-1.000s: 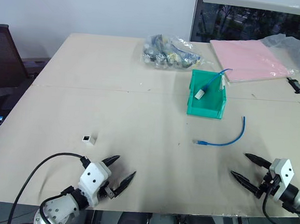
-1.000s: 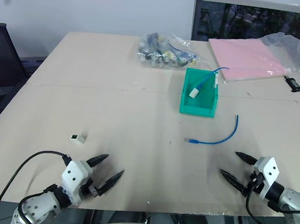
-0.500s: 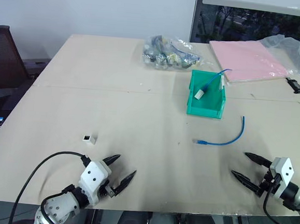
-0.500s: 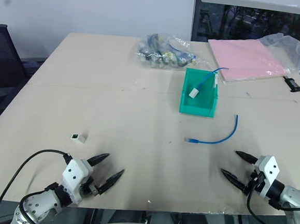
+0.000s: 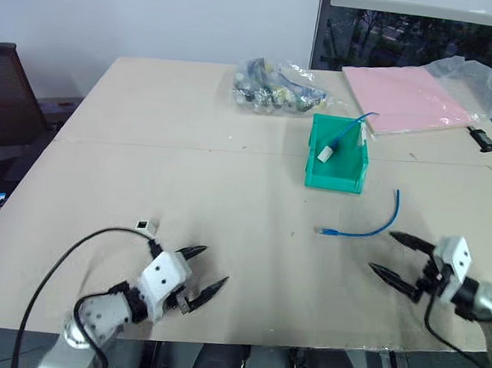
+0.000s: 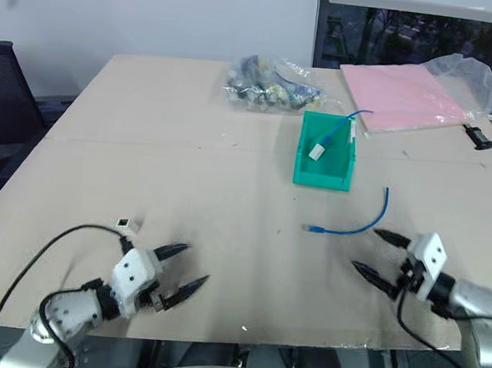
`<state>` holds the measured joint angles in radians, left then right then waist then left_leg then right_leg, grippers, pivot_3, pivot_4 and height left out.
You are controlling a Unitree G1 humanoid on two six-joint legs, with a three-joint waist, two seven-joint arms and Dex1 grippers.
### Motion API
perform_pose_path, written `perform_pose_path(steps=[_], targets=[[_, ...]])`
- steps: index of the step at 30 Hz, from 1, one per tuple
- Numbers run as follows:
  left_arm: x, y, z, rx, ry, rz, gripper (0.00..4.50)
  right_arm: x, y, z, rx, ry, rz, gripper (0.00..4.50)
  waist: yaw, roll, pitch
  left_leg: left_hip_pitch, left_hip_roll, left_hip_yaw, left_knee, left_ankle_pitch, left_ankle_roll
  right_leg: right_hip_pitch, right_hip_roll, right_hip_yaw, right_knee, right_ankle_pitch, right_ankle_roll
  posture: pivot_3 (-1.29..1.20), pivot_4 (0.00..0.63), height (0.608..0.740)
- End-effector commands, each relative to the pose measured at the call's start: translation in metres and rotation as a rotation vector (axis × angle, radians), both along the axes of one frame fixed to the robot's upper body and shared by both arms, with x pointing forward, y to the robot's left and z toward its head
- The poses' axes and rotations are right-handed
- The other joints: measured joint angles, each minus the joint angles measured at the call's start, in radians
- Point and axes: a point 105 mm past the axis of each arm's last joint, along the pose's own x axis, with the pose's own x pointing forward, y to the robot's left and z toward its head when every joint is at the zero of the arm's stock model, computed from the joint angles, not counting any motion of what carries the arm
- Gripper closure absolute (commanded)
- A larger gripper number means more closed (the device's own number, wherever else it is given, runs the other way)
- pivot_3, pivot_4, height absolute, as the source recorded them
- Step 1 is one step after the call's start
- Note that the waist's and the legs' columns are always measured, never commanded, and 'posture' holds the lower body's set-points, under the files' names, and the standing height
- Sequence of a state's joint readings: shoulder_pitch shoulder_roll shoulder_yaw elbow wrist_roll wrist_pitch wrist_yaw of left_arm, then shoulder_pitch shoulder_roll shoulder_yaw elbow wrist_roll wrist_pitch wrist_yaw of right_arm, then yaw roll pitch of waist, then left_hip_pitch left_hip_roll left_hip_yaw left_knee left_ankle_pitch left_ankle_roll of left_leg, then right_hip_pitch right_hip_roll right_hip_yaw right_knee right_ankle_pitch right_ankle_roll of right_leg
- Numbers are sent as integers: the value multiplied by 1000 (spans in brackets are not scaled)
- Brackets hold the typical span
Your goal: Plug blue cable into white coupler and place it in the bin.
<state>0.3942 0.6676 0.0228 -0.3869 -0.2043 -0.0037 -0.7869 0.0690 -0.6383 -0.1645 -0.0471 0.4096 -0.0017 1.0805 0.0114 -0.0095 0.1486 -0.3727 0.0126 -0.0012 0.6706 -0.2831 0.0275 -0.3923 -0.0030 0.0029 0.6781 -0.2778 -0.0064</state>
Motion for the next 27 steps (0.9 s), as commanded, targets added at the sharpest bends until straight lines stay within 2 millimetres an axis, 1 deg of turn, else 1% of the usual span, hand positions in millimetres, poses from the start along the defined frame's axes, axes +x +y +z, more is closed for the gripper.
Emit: perform_pose_path(steps=[1, 3, 5, 8, 11, 12, 14, 17, 20, 21, 22, 25, 27], targets=[[9, -19, 55, -50, -2, -176, 357, 18, 20, 7, -60, -11, 75, 60, 1, -7, 4, 1, 0, 0, 0, 0, 0, 0, 0, 0, 1, 1, 1, 0, 150, 740], [14, -26, 82, -50, -6, -236, 357, 25, 30, 7, -81, -5, 122, 60, 5, -7, 5, -4, 2, -2, 1, 0, 0, -3, 1, -3, 0, 3, -2, 0, 150, 740], [18, -33, 99, -39, 5, -287, 357, 32, 37, 1, -132, 8, 167, 60, 3, -7, 5, -6, 2, -1, 1, 0, 0, -4, 0, -4, -1, 4, -2, 0, 150, 740], [26, -38, 104, -26, 25, -293, 357, 41, 44, -7, -188, 35, 205, 60, -1, -6, 6, -8, 1, -1, 0, 0, 0, -4, -1, -4, -6, 3, -1, 0, 150, 740], [31, -39, 104, -24, 49, -274, 357, 43, 51, -10, -197, 46, 238, 60, -4, -6, 6, -10, 2, 0, -1, -1, 0, -5, 0, -3, -9, 3, 0, 0, 150, 740], [31, -39, 104, -21, 55, -270, 357, 43, 53, -11, -203, 48, 248, 291, -4, -6, 6, -11, 2, -1, -2, -1, 0, -6, -1, -3, -9, 3, 0, 0, 150, 740], [29, -38, 98, -1, 74, -263, 357, 41, 55, -14, -227, 48, 273, 905, -4, -6, 6, -11, 2, -1, -2, -1, 0, -7, 0, -3, -9, 3, 0, 0, 150, 740], [26, -36, 87, 20, 97, -257, 357, 39, 58, -16, -244, 45, 296, 2302, -6, -6, 6, -10, 2, -1, -2, -1, 1, -6, -1, -3, -7, 3, 0, 0, 150, 740], [25, -33, 82, 23, 100, -253, 357, 38, 61, -17, -248, 46, 316, 3849, -7, -7, 6, -7, 2, -1, -1, -1, 1, -4, -1, -3, -4, 3, 0, 0, 150, 740], [26, -32, 80, 30, 97, -254, 357, 38, 62, -17, -244, 45, 320, 4250, -6, -7, 6, -6, 2, -1, -1, -1, 1, -4, -1, -3, -4, 3, 0, 0, 150, 740], [26, -32, 79, 35, 95, -255, 357, 38, 64, -16, -239, 43, 324, 4461, -6, -7, 6, -5, 2, -1, 0, 0, 0, -4, -1, -3, -2, 3, -1, 0, 150, 740], [27, -34, 76, 43, 91, -278, 357, 40, 78, -6, -193, 33, 352, 4461, -7, -7, 6, -4, 2, 0, 1, 1, -1, -3, -1, -3, 0, 5, -3, 0, 150, 740], [27, -33, 73, 61, 95, -296, 357, 37, 91, -2, -190, 37, 402, 4461, -11, -7, 6, -4, 2, 0, 1, 1, -1, -3, 0, -3, 0, 5, -3, 0, 150, 740]])
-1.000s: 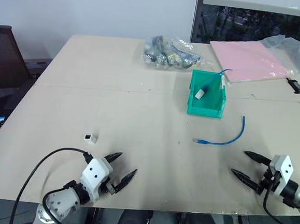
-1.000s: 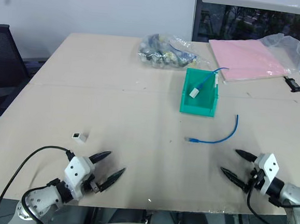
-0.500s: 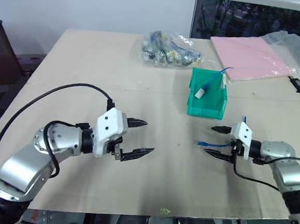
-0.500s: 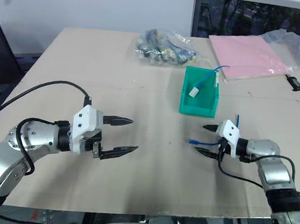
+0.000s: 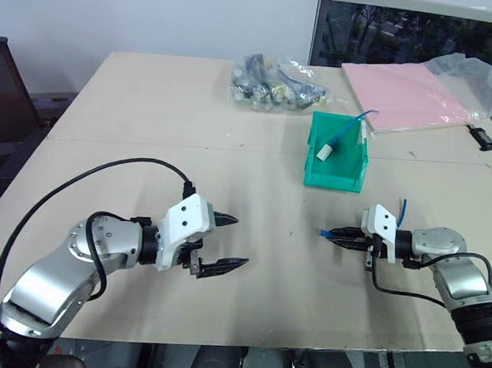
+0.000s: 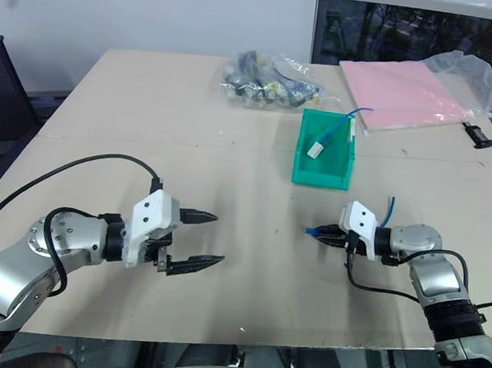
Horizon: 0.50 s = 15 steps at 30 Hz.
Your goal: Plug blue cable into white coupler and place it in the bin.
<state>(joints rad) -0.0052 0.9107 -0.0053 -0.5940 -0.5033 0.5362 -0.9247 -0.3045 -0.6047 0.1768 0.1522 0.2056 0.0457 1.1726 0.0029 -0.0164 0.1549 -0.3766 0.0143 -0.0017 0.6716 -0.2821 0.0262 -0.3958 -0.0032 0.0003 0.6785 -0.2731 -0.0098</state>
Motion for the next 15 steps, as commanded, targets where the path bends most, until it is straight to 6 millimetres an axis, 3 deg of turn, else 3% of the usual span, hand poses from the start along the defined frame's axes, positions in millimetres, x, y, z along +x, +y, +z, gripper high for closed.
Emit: perform_pose_path(steps=[1, 5, 9, 12, 15], targets=[[1, -1, 0, 25, -33, -48, 357, -4, 29, 15, 18, -22, 115, 4461, -5, 0, 0, 0, 0, 0, 0, 0, 0, 0, 0, 0, 0, 0, 0, 0, 150, 740], [5, -6, -8, 51, -39, -93, 357, -12, 59, 14, 13, 11, 222, 4461, -6, 0, 0, -2, 0, -1, -1, 0, 0, -1, 1, -1, 0, 0, 0, 0, 150, 740], [15, -11, -16, 69, -56, -128, 357, -13, 75, 9, -20, 25, 270, 4461, 0, 0, 0, -5, 0, -1, -1, 0, 0, -4, 0, -1, -2, 0, 1, 0, 150, 740], [23, -13, -22, 83, -61, -154, 357, -5, 76, 9, -26, 2, 237, 3380, 6, -1, 0, -7, -1, 0, 0, 0, 0, -5, 0, -1, -2, 0, 1, 0, 150, 740], [32, -16, -30, 91, -60, -169, 357, -2, 62, 17, 10, -13, 171, 1905, 10, -1, 1, -6, -1, -1, 0, 0, 0, -5, 0, -2, -1, 0, 1, 0, 150, 740]])
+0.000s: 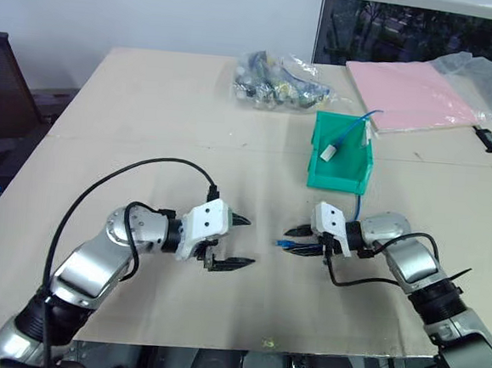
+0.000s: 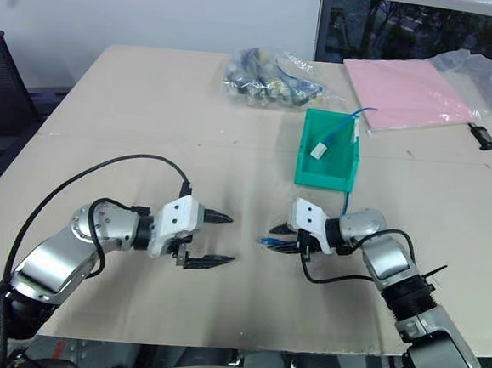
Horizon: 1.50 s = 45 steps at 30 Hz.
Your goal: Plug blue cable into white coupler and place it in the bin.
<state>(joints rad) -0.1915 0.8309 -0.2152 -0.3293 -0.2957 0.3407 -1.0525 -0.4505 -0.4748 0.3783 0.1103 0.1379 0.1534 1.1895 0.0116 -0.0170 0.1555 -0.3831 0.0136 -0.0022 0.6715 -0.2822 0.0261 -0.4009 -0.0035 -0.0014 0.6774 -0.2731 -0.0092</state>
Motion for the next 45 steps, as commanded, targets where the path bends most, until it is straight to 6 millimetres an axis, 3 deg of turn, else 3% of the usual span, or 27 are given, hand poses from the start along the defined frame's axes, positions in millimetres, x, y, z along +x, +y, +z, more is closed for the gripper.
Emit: perform_pose_path(steps=[1, 3, 4, 11, 17, 20, 24, 27, 34, 38, 42, 45], targets=[[10, -7, -5, 4, -24, -36, 357, 5, -19, 19, 80, -41, -94, 1482, 4, 0, 0, 0, 0, 0, 0, 0, 0, 0, 0, 0, 0, 0, 0, 0, 150, 740], [19, -12, -10, 3, -23, -38, 357, 0, -32, 31, 151, -21, -160, 374, 10, 0, 0, -1, 0, -2, 0, 0, 0, 0, 0, -2, 0, 0, 0, 0, 150, 740], [24, -16, -12, 0, -21, -47, 357, -7, -39, 37, 186, 1, -186, 49, 11, 0, 0, -1, 0, -2, 1, 0, 0, 0, 0, -2, 0, 0, 0, 0, 150, 740], [39, -42, -13, -10, -5, -146, 357, -42, -72, 45, 220, -28, -318, 49, -2, -1, 0, -1, 0, -3, 1, 0, 0, 0, 1, -2, 1, 0, 0, 0, 150, 740], [36, -52, -15, 23, 7, -227, 357, -47, -76, 45, 213, -54, -349, 49, -14, -1, 0, 0, -1, -2, 1, 0, 0, 0, 2, 0, 2, 0, 0, 0, 150, 740], [32, -48, -18, 66, 25, -254, 1117, -45, -73, 51, 232, -73, -351, 0, -14, -1, 0, 0, 0, -3, 1, 0, 0, 0, 2, -1, 2, 0, 1, 0, 150, 740], [30, -44, -20, 98, 34, -264, 3145, -46, -71, 55, 235, -78, -350, 0, -14, -1, 0, 0, -1, -2, 1, 0, 0, 1, 2, -1, 1, 0, 1, 0, 150, 740], [28, -42, -20, 112, 43, -266, 4366, -46, -72, 57, 229, -78, -351, 0, -14, -1, 0, 0, -1, -2, 1, 0, 0, 1, 2, -1, 1, 0, 1, 0, 150, 740], [24, -44, -15, 69, 75, -265, 4366, -47, -69, 63, 262, -43, -355, 0, -16, -1, 0, 0, 0, -2, 1, 0, 0, 1, 2, -1, 2, 0, 1, 0, 150, 740], [29, -61, 17, -225, 245, -150, 4366, -64, -49, 84, 483, 194, -346, 0, -13, -1, 1, -1, 0, -3, 1, 0, 0, 1, 2, -1, 1, 0, 1, 0, 150, 740], [27, -66, 29, -391, 416, -77, 4366, -106, -32, 89, 524, 498, -178, 0, -13, -1, 1, -3, 0, -6, 4, 0, 0, 1, 1, -4, 1, 0, 1, 0, 150, 740], [29, -70, 36, -485, 507, -25, 4366, -101, -29, 84, 524, 518, -219, 0, -14, -2, 1, -2, 0, -6, 5, 0, 0, 2, 1, -3, 1, 0, 1, 0, 150, 740]])
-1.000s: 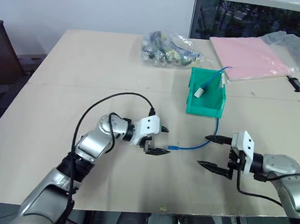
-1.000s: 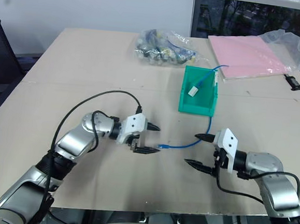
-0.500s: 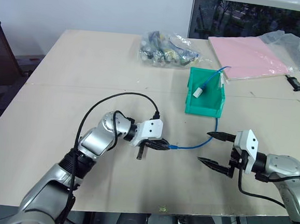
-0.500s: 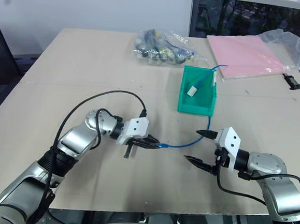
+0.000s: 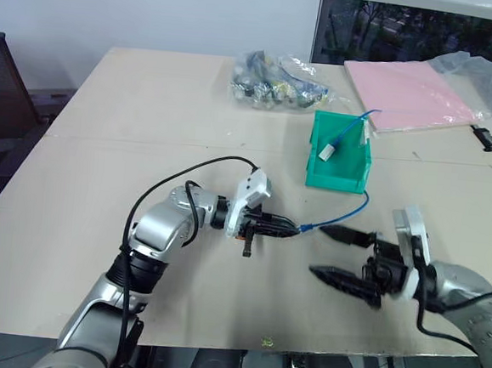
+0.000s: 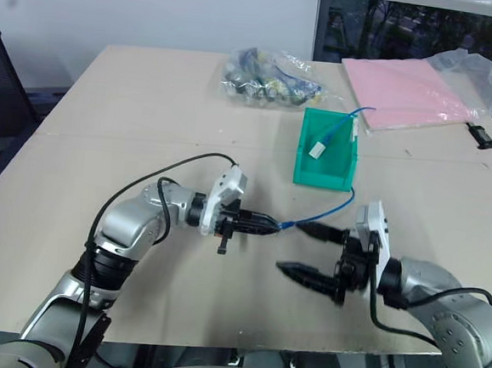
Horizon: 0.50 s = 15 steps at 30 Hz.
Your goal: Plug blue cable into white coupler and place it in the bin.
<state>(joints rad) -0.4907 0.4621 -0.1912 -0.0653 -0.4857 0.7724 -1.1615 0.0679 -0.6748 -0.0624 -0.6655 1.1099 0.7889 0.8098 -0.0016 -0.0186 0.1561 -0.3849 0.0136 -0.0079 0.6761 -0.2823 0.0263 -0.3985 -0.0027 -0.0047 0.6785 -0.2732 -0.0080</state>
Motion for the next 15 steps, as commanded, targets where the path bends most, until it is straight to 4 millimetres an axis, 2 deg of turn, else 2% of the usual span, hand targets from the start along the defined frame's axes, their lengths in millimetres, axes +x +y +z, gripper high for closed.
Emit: perform_pose_path(steps=[1, 6, 15], targets=[[-2, -7, 18, -127, 94, 33, 4366, 3, 5, 4, 13, 1, -32, 0, -1, 0, 0, 1, 0, 0, 0, 0, 0, 1, 0, 0, 0, 0, 1, 0, 150, 740], [-11, -8, 38, -287, 213, 23, 4366, 34, -3, 1, 72, 0, -212, 0, -5, -1, 0, 2, 0, 0, 1, 0, 0, 2, 1, 0, 1, 0, 1, 0, 150, 740], [-17, -7, 42, -327, 254, 10, 4366, 45, 5, 21, 236, 17, -244, 0, -6, -1, 0, 2, 0, 0, 1, 0, 0, 2, 0, 1, 0, 0, 1, 0, 150, 740]])
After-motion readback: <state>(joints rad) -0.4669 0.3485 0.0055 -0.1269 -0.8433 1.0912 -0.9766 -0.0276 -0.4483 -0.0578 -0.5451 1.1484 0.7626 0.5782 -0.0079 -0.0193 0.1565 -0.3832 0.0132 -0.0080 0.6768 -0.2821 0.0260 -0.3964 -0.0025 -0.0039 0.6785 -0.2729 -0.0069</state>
